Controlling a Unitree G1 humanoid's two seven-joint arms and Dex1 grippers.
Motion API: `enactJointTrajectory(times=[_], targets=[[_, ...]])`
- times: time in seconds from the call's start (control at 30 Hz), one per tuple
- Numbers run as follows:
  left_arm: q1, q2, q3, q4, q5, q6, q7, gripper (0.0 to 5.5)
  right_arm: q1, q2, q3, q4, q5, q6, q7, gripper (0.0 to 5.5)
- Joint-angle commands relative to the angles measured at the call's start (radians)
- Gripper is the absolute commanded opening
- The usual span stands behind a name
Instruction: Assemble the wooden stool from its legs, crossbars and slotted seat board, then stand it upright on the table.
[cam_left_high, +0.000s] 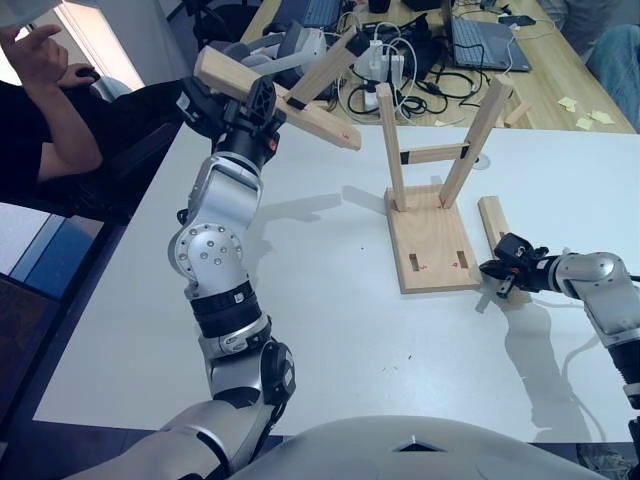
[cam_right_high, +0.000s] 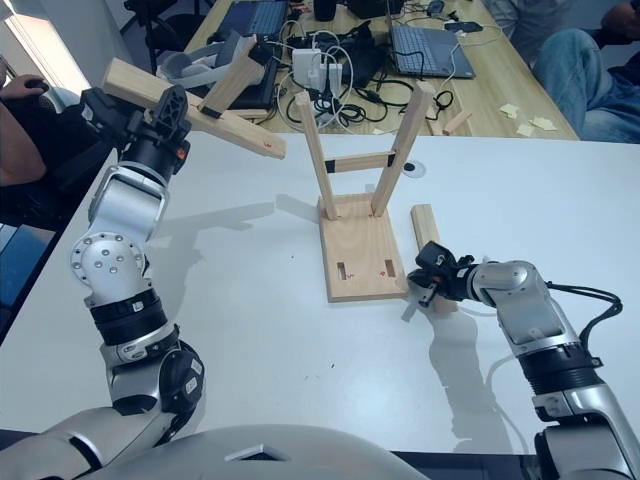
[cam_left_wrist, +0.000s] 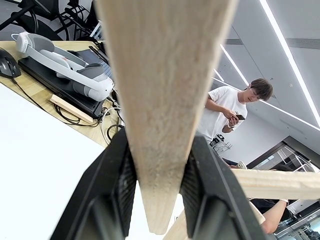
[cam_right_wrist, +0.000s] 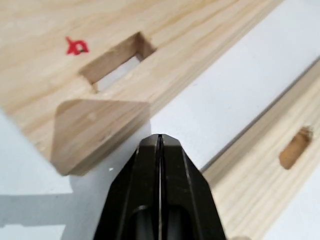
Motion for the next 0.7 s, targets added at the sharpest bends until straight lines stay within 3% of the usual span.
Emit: enactJointTrajectory(times=[0.03, 0.5, 0.7], targets=[[-0.047, 0.006, 0.019, 0.010, 0.004, -0.034, 0.028, 1.04, -0.002, -0.030, 0.027, -0.021, 0.006, 0.024, 0.079, 0.00], [-0.061, 0.034, 0.045, 0.051, 0.049, -0.107, 0.055, 1.04, -0.271, 0.169, 0.144, 0.100, -0.061, 0.038, 0.106, 0.00], [-0.034, 0.090, 0.013, 0.032, 0.039, -0.036, 0.010, 1.04, -0.294, 0.232, 0.122, 0.105, -0.064, 0.044, 0.047, 0.00]])
